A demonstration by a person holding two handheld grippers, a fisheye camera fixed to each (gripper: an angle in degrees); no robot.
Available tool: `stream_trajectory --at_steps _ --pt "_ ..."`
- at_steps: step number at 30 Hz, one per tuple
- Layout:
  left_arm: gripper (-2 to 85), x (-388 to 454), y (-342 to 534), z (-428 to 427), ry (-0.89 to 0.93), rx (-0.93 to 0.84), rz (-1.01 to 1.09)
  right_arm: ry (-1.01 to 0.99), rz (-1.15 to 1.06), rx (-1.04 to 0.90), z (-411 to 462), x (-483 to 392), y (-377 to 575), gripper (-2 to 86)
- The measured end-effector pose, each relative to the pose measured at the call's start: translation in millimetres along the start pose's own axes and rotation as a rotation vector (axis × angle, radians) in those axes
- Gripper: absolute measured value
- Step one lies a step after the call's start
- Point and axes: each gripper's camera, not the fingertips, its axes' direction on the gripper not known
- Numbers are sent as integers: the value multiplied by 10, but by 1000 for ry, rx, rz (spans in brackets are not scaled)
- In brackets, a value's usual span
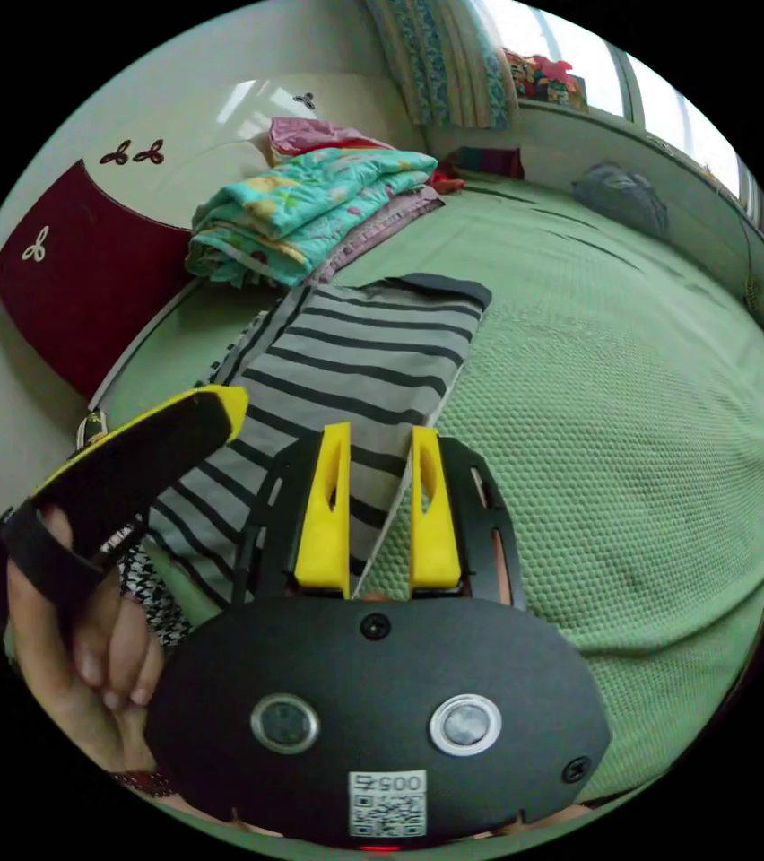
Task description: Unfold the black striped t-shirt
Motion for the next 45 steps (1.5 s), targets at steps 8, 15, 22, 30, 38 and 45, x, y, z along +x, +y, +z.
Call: stream_trajectory --at_steps 8,15,22,30,38,45 --pt "-7 -145 -235 68 -6 0 3 -13 61 75 229 49 -169 46" --pt "-7 -201 -399 133 -18 -4 9 -19 19 78 394 17 -349 -8" --pt "-7 -113 -474 175 -10 3 26 47 -14 127 93 76 -515 -13" --pt "-7 218 -479 282 47 -33 86 284 58 144 -239 998 -683 -13" --pt "-7 926 -296 405 150 -120 283 425 217 58 -738 1949 -641 5" --pt "-7 1471 -40 436 172 -137 404 291 287 45 -1098 1789 -77 -7"
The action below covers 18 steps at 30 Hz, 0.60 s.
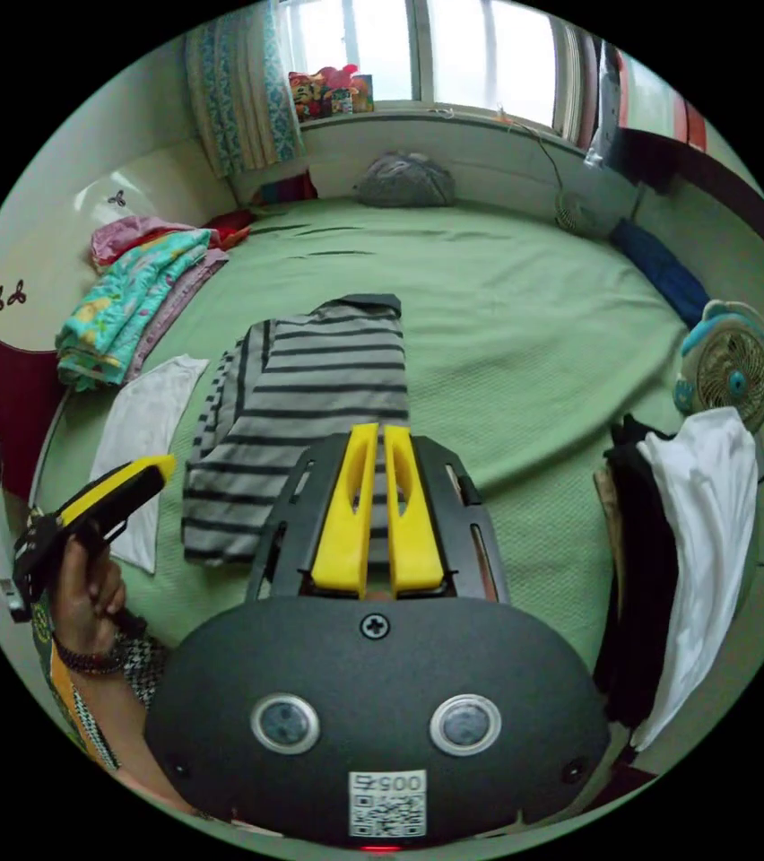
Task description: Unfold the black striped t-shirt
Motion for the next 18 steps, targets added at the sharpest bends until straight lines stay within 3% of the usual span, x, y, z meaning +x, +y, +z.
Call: stream_trajectory --at_steps 18 --pt "-7 599 112 360 -13 -24 7 -113 -45 -59 -88 222 -12 -10"
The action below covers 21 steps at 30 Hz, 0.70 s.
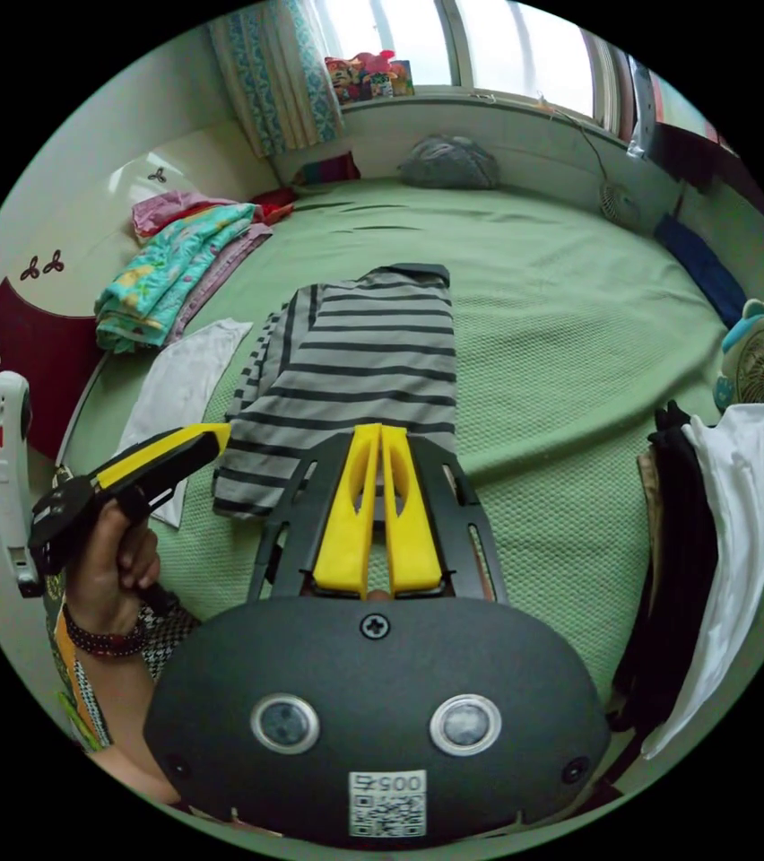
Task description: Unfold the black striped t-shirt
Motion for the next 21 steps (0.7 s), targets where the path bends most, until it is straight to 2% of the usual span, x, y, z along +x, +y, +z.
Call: stream_trajectory --at_steps 6,11,17,21 --pt "-7 253 5 170 -111 -46 57 -18 -4 -15 -27 75 -33 -10" --pt "-7 367 68 183 -113 -7 58 -64 26 -98 44 121 -52 -10" --pt "-6 415 93 393 -122 -38 31 21 -58 -55 3 32 24 -10" --pt "-4 500 139 428 -177 20 51 56 -88 -41 22 9 68 -10"
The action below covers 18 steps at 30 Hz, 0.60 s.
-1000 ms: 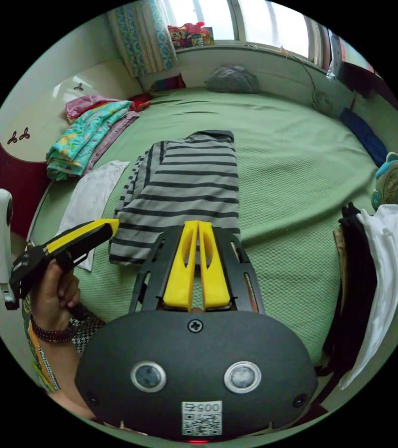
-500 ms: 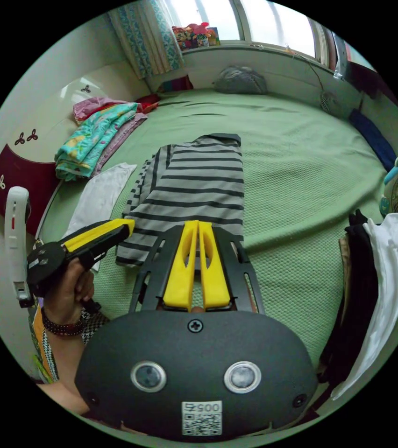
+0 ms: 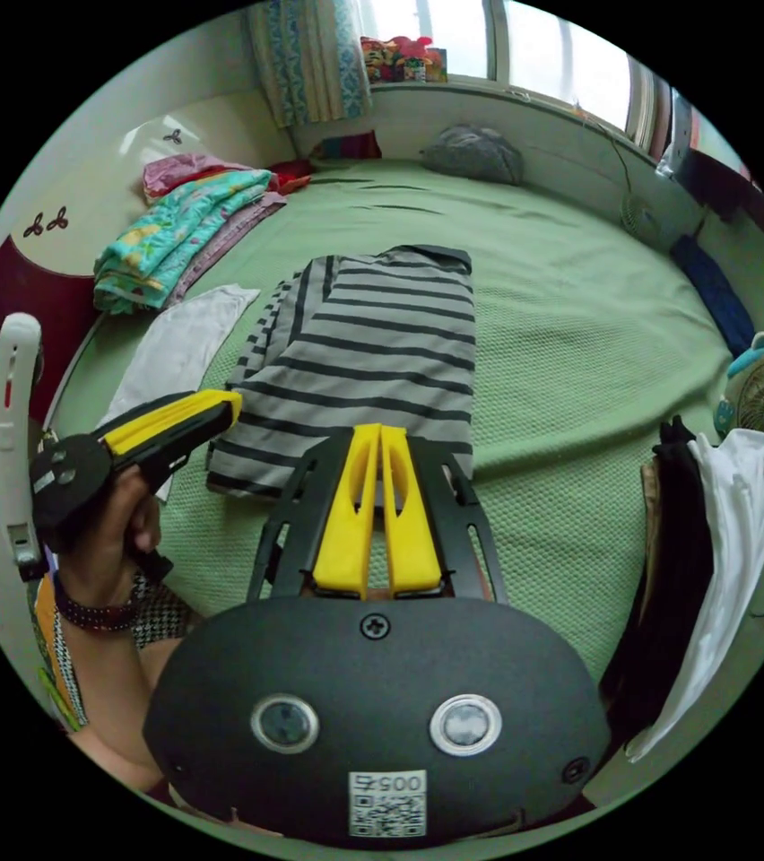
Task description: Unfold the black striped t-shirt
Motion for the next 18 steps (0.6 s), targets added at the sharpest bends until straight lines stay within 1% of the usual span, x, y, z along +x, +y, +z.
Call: stream_trajectory --at_steps 5,11,14,18 --pt "-3 129 26 33 -27 36 29 -2 5 -21 55 65 -13 -10" --pt "-2 247 13 124 -25 35 44 -12 9 72 -2 112 12 -11" --pt "-2 264 14 168 -46 27 33 -4 11 55 3 111 -4 -10" --pt "-2 257 20 235 -59 12 17 -65 20 40 32 126 -6 -10"
